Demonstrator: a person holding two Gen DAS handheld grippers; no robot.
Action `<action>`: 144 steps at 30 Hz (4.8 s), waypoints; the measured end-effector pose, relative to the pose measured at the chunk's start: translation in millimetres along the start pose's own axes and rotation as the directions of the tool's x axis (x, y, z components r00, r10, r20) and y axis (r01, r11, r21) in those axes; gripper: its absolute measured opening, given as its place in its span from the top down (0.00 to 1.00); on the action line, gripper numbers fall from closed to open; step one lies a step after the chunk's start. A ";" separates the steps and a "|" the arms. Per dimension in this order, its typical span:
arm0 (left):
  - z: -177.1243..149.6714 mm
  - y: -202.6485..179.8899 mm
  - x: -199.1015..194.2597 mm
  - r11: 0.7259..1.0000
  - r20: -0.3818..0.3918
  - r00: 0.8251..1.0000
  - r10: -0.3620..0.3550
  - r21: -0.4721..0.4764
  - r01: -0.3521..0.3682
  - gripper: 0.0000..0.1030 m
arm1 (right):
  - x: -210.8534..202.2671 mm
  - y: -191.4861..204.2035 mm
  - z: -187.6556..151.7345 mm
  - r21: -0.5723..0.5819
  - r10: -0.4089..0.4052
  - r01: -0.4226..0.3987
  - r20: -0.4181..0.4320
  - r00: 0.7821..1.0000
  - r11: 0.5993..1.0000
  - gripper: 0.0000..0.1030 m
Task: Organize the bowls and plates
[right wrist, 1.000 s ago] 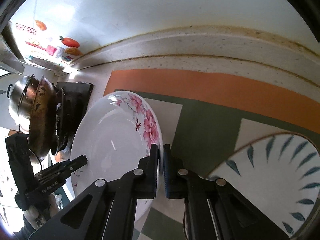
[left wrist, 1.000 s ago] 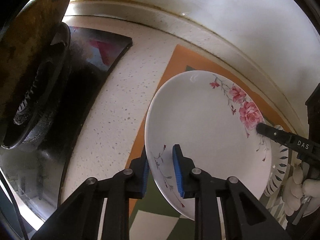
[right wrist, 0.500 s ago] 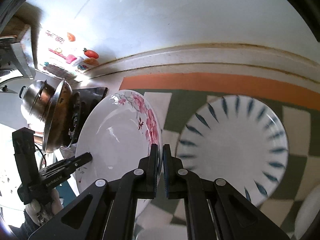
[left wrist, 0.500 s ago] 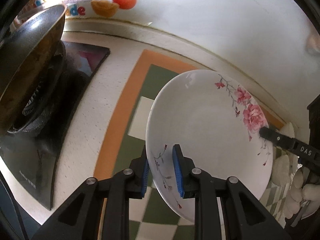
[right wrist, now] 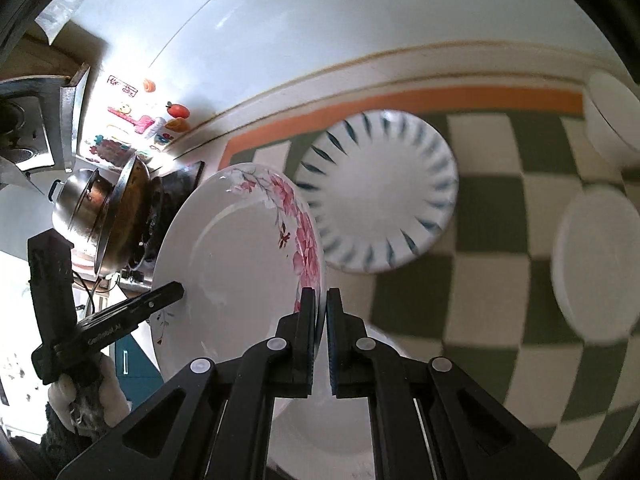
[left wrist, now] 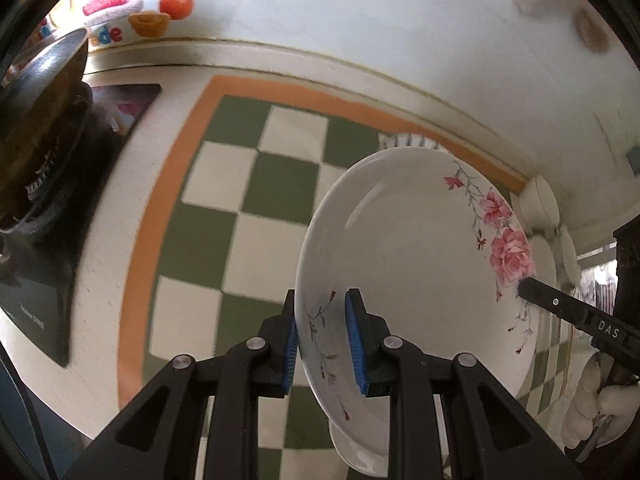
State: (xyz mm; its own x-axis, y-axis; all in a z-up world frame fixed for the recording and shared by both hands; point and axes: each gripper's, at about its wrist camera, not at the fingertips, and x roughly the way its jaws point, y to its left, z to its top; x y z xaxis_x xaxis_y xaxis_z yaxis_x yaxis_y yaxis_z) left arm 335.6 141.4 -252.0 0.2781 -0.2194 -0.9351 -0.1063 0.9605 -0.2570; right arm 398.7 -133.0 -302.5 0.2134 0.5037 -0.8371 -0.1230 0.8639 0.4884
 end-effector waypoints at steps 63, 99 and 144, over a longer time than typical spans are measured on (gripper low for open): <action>-56.3 -36.7 36.3 0.989 -0.192 0.973 0.127 0.094 -0.110 0.80 | 15.8 -61.4 -95.5 0.085 -0.084 0.112 -0.284 0.955 0.990 0.71; 147.6 -43.1 167.6 0.988 -0.327 0.944 0.042 0.153 0.009 0.89 | 103.7 -95.5 144.6 0.098 -0.179 0.207 -0.241 0.954 0.973 0.93; -21.4 -32.6 33.7 0.990 -0.274 0.959 0.069 0.135 -0.033 0.89 | 18.6 -39.6 -37.2 -0.012 -0.069 0.069 -0.321 0.945 0.998 0.93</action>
State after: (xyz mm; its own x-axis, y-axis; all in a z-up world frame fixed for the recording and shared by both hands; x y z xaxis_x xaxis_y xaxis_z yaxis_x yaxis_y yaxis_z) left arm 328.0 99.0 -280.4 -0.0025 -0.1909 -0.9816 0.0141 0.9815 -0.1909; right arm 371.4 -157.8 -346.5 -0.1007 0.4162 -0.9037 -0.1197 0.8967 0.4263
